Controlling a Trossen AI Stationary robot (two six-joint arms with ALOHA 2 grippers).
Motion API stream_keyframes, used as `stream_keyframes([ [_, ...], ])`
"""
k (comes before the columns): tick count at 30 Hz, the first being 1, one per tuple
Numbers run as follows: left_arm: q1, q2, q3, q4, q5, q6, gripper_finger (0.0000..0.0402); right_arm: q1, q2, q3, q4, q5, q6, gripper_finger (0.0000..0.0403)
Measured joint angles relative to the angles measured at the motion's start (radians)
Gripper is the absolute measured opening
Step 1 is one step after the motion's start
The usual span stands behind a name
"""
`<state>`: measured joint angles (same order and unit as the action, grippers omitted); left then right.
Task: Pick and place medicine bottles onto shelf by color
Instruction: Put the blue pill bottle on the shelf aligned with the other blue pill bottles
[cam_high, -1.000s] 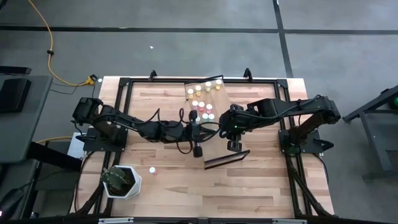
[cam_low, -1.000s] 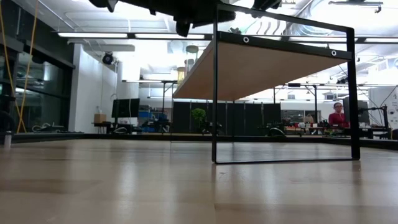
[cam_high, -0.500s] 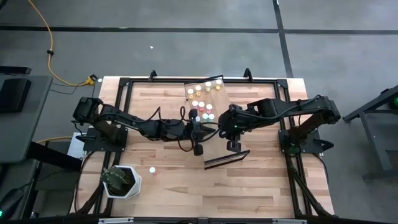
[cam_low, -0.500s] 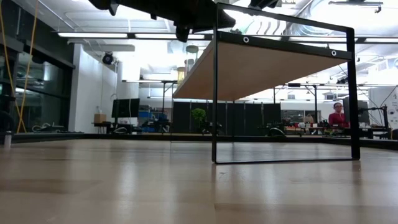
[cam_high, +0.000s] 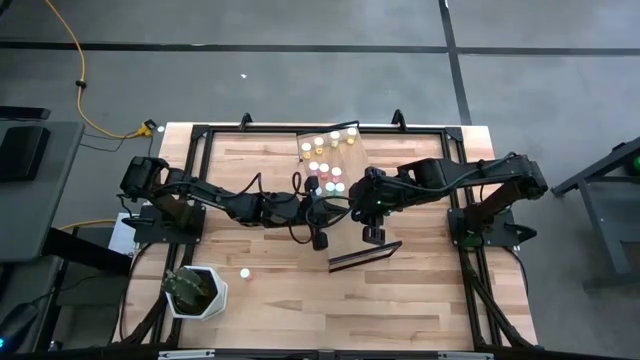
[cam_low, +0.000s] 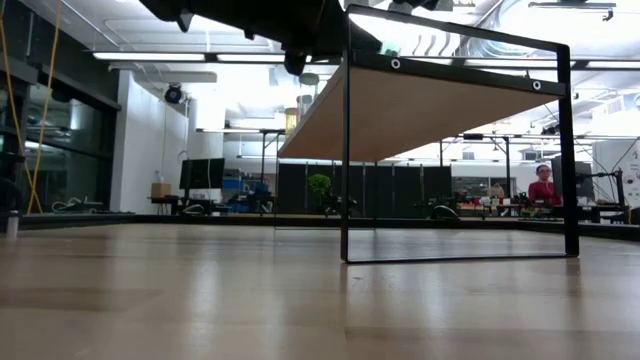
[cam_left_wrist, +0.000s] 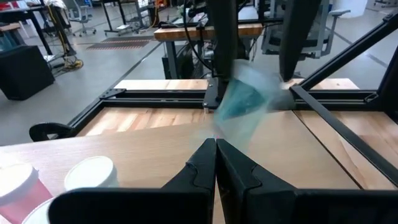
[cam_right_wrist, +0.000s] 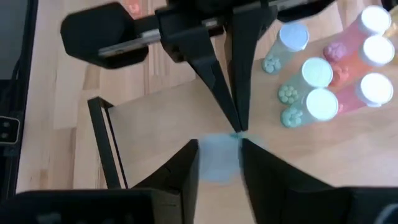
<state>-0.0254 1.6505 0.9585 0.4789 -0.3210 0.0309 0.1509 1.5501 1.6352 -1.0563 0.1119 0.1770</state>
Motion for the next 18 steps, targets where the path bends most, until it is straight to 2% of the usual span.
stream_keyframes([
  [6, 0.000, 0.000, 0.000, -0.001, 0.021, 0.011, 0.0000, 0.000, 0.000, 0.000, 0.018, 0.002, -0.003, 0.0099],
  [12, -0.001, -0.068, 0.002, -0.091, -0.082, 0.043, 0.0000, -0.001, 0.000, 0.000, -0.008, 0.002, -0.016, 0.0099],
  [18, -0.020, -0.153, 0.001, -0.210, -0.087, 0.027, 0.0000, -0.001, 0.000, 0.000, -0.151, 0.077, -0.020, 0.0100],
])
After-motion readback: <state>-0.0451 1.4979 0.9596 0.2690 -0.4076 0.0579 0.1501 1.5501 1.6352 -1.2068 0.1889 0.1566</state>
